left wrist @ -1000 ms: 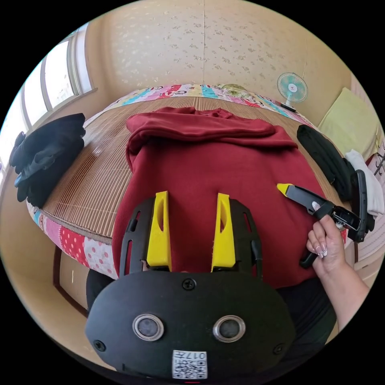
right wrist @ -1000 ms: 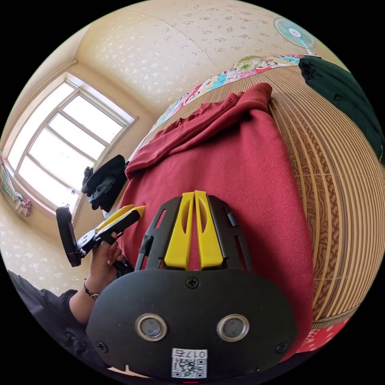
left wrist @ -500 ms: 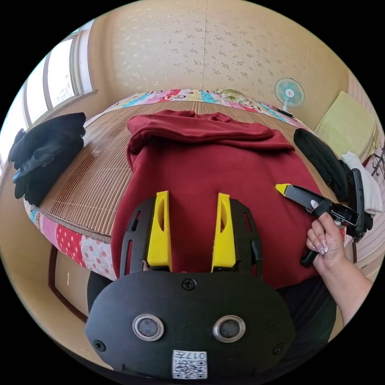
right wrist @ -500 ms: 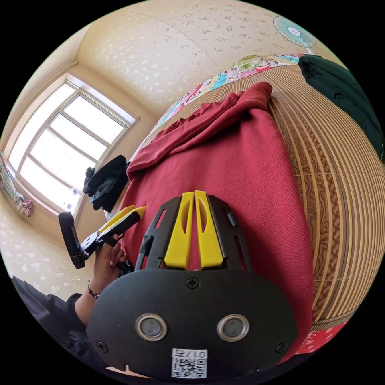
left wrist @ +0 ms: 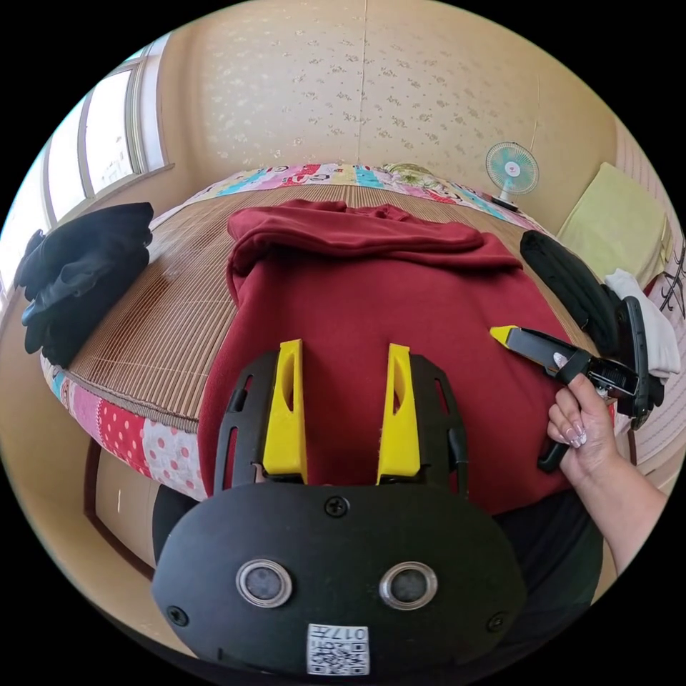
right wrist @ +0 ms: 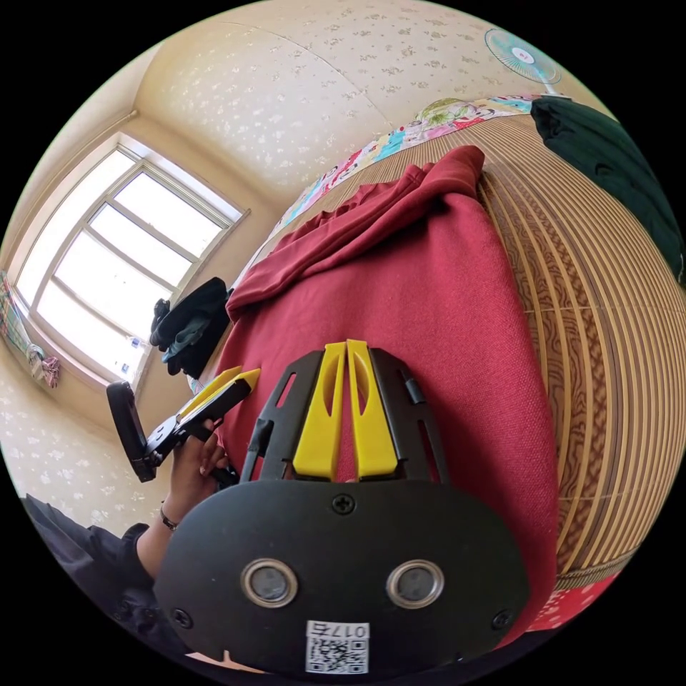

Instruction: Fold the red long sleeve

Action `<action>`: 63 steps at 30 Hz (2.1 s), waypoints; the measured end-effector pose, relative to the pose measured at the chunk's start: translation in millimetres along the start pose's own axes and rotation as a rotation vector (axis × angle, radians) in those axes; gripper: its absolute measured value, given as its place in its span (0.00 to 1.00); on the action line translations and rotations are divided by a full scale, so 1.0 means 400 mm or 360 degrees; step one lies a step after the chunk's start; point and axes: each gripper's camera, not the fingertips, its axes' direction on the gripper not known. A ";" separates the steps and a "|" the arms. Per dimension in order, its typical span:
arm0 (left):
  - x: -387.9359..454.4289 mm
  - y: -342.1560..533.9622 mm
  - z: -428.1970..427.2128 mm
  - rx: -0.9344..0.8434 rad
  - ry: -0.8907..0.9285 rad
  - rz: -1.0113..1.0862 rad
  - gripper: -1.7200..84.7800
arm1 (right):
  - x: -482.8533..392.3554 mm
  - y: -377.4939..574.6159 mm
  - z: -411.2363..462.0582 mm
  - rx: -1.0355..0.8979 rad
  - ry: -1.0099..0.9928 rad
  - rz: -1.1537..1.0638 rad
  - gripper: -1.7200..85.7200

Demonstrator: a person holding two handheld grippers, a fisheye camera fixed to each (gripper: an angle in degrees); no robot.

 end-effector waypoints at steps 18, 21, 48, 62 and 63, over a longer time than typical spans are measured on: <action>-0.005 -0.035 -0.009 -0.0020 0.0023 0.0009 0.21 | -0.061 -0.008 0.035 0.0000 0.0028 -0.0040 0.03; -0.043 -0.018 -0.045 0.0012 0.0097 -0.0041 0.18 | -0.085 -0.015 0.040 -0.0027 0.0068 -0.0056 0.03; -0.390 -0.059 -0.049 -0.0678 0.0454 -0.0005 0.08 | -0.052 0.198 -0.276 -0.0275 0.0546 0.0209 0.20; -0.406 -0.171 0.188 -0.1378 0.0413 0.0505 0.13 | 0.016 0.197 -0.244 -0.0496 0.0506 0.0280 0.15; -0.416 -0.178 0.198 -0.1413 0.0461 0.0534 0.10 | 0.021 0.199 -0.247 -0.0525 0.0507 0.0272 0.11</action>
